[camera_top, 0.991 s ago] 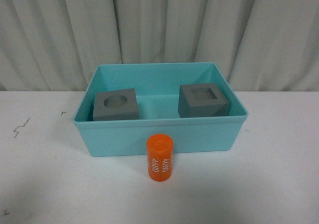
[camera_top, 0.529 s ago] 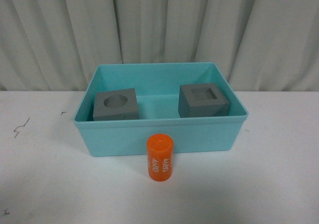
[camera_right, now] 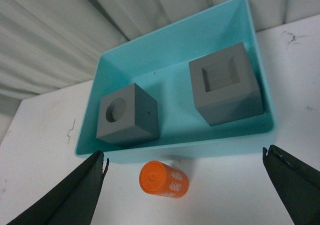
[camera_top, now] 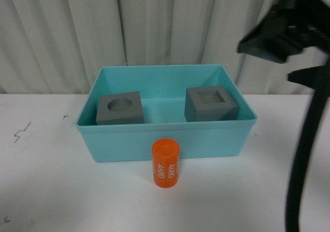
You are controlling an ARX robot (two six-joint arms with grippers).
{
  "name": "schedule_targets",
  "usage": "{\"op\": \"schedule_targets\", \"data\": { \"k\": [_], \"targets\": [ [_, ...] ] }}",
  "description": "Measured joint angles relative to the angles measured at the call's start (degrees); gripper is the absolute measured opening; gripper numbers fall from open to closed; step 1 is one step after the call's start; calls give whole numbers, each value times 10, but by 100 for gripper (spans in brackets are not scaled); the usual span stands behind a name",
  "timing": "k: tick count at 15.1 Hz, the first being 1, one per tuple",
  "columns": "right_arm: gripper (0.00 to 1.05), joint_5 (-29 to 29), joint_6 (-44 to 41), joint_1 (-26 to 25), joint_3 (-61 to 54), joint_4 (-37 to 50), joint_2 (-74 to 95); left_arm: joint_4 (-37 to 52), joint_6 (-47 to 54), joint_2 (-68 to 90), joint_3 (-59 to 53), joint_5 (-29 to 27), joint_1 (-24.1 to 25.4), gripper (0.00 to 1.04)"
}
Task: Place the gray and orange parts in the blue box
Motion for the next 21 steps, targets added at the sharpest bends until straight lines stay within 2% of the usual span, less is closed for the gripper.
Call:
{"op": "schedule_targets", "data": {
  "k": [2, 5, 7, 12, 21],
  "targets": [
    [98, 10, -22, 43, 104, -66, 114, 0, 0, 0, 0, 0, 0, 98],
    [98, 16, -84, 80, 158, -137, 195, 0, 0, 0, 0, 0, 0, 98],
    [98, 40, -157, 101, 200, -183, 234, 0, 0, 0, 0, 0, 0, 98],
    [98, 30, -197, 120, 235, -218, 301, 0, 0, 0, 0, 0, 0, 98],
    [98, 6, -202, 127, 291, -233, 356, 0, 0, 0, 0, 0, 0, 98]
  ]
}}
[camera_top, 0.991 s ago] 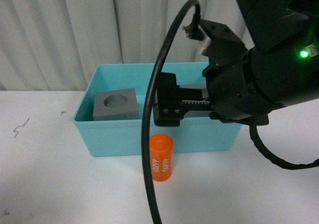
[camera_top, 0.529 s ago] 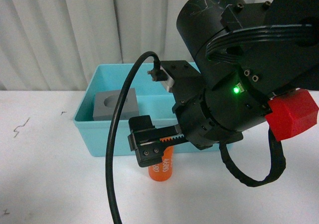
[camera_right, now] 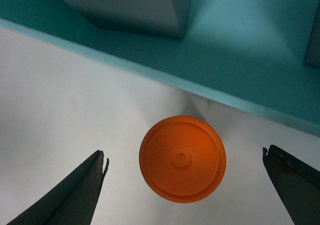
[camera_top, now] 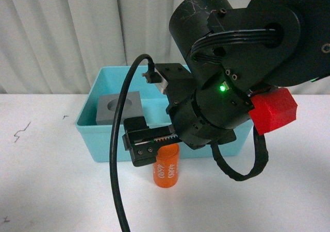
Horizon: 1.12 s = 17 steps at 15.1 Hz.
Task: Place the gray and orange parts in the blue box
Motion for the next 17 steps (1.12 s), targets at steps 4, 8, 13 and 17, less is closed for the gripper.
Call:
{"op": "schedule_targets", "data": {
  "k": [4, 8, 13, 17],
  "targets": [
    [98, -2, -1, 3, 9, -3, 20, 0, 0, 0, 0, 0, 0, 98],
    [98, -7, -1, 4, 9, 4, 31, 0, 0, 0, 0, 0, 0, 98],
    [48, -3, -7, 7, 10, 10, 31, 0, 0, 0, 0, 0, 0, 98],
    [47, -30, -41, 59, -16, 6, -97, 0, 0, 0, 0, 0, 0, 98]
  ]
}}
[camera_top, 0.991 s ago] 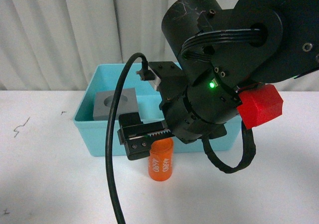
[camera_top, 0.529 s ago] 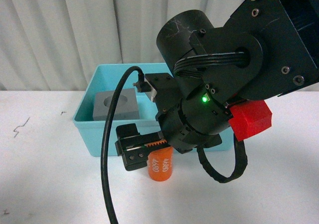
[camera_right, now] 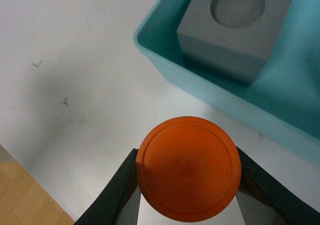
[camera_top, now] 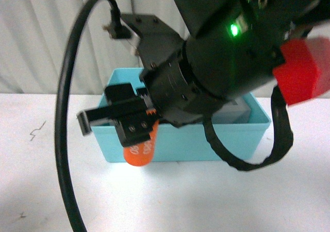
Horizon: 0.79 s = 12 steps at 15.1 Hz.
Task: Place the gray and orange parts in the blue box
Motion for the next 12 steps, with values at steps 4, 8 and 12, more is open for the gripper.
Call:
{"op": "schedule_targets", "data": {
  "k": [4, 8, 12],
  "targets": [
    [47, -12, -6, -8, 30, -26, -27, 0, 0, 0, 0, 0, 0, 98],
    [46, -18, -16, -62, 81, -33, -26, 0, 0, 0, 0, 0, 0, 98],
    [46, -19, -15, -110, 92, -19, -9, 0, 0, 0, 0, 0, 0, 98]
  ]
}}
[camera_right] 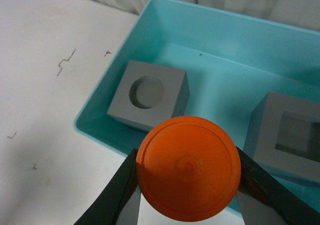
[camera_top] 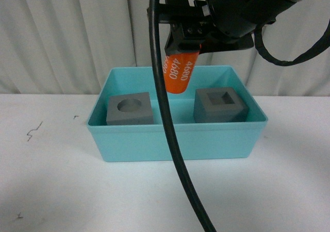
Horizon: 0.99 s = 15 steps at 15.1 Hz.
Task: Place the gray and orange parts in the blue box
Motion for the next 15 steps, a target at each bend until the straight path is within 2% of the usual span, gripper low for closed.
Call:
{"op": "schedule_targets", "data": {
  "k": [6, 15],
  "targets": [
    [46, -26, 13, -52, 42, 9, 91, 0, 0, 0, 0, 0, 0, 98],
    [46, -48, 15, -63, 111, 12, 190, 0, 0, 0, 0, 0, 0, 98]
  ]
}}
